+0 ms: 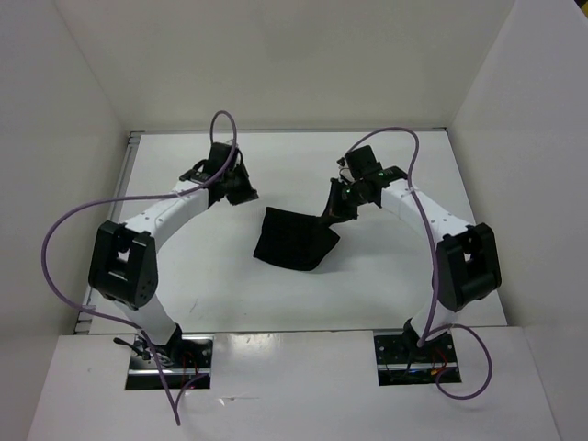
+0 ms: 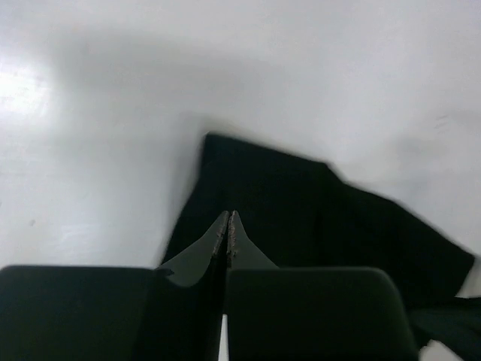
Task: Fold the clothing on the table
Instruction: Fold the skirt
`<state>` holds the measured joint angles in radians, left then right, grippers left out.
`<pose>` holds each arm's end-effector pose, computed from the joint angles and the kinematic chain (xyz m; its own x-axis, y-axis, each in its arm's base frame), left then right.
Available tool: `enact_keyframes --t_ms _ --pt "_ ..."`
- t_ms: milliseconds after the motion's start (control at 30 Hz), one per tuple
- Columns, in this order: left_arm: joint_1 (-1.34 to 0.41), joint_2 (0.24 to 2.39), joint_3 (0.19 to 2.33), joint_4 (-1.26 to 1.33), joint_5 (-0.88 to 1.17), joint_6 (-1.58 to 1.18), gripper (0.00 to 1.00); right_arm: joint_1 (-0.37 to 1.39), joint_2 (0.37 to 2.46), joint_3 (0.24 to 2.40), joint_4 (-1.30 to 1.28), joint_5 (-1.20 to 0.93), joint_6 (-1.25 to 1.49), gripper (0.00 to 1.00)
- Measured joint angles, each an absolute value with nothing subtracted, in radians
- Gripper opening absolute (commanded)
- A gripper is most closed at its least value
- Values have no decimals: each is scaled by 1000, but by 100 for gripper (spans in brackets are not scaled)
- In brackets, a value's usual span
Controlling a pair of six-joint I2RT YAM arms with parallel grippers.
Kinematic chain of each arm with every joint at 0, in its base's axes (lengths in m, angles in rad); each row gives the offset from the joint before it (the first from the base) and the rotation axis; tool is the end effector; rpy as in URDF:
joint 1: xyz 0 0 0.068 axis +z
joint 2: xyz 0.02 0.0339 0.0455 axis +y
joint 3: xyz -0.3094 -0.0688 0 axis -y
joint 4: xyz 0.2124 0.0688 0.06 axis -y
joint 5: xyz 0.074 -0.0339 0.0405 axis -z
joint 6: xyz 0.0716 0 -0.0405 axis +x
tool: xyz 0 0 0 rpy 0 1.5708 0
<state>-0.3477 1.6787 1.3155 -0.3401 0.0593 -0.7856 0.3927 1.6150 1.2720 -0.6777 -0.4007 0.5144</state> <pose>0.3597 -0.1349 0.3076 -0.7005 -0.4971 -0.5121 -0.1595 0.8085 -0.5665 0.2914 0.1510 0.2884 -0.9517 0.0961 -0.2915 -0.0833 0.8332 0.5467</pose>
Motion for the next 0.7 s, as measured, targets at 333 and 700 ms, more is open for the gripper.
enact_keyframes --t_ms 333,700 --pt "-352 1762 1082 -374 34 -791 0 476 1710 1366 -680 -408 525 0" --pt "-379 1779 1042 -297 116 -799 0 565 1864 1454 -659 -413 574 0"
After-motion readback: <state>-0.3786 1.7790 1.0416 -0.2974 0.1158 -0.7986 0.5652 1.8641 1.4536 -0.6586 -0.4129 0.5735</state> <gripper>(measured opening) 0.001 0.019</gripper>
